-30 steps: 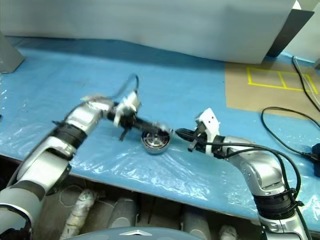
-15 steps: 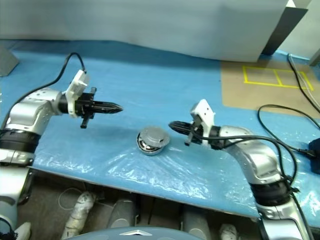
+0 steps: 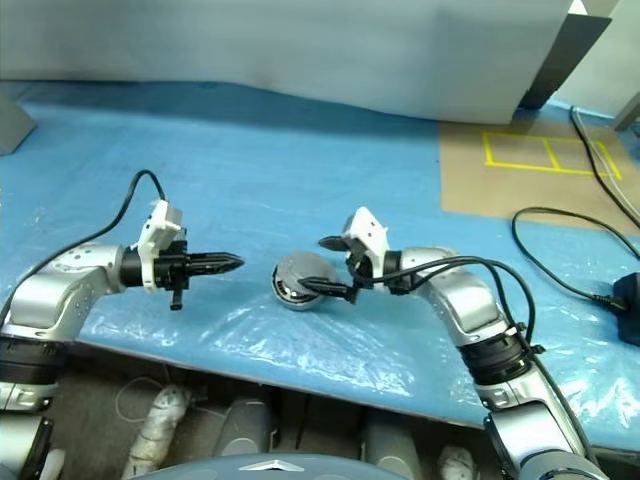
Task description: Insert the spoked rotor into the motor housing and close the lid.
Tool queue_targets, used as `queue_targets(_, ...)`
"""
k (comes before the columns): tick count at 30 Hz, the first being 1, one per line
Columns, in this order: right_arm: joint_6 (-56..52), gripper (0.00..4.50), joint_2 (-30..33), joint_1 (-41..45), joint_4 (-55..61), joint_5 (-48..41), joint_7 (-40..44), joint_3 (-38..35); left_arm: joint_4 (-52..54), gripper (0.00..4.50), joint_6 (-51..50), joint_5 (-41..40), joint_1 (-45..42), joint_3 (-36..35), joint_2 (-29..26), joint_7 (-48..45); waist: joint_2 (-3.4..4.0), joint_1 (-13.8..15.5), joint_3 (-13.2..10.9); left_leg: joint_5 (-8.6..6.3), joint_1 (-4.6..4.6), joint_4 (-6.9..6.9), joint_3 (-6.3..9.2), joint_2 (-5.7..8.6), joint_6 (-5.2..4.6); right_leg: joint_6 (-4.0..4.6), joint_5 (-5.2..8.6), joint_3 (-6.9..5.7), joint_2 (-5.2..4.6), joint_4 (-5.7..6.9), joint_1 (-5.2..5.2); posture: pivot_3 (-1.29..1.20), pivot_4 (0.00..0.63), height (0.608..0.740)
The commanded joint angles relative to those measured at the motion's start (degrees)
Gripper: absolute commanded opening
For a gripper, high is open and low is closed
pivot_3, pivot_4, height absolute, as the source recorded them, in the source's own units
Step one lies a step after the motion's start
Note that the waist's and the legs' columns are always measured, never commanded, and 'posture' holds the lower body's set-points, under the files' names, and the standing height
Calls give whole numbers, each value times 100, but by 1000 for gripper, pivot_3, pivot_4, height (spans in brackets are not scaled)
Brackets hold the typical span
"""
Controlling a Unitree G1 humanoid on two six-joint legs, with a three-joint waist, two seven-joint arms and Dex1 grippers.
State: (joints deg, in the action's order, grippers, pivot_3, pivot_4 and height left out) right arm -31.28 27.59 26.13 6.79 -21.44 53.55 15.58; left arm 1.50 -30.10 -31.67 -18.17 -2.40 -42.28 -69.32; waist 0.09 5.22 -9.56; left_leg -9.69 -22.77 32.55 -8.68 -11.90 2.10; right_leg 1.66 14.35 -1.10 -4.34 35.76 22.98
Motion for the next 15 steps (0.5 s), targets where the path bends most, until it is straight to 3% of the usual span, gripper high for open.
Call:
queue_targets(1,206,4466,-69,74,-131,161,58,69,357,0,221,-49,452,-339,-27,137,-2,-26,1,0,2,-1,-1,2,0,0,0,4,0,-2,-1,0,150,740)
queue_targets(7,340,4466,-310,63,-450,344,-15,104,804,0,380,12,953,-267,244,525,-2,-32,1,0,-1,-1,0,0,-1,0,0,-1,0,-2,-2,0,150,740)
queue_targets(15,594,4466,-290,34,-661,722,99,284,1188,0,269,22,609,157,900,1073,-2,-28,1,3,7,20,0,-4,-6,1,0,4,0,7,-13,0,150,740)
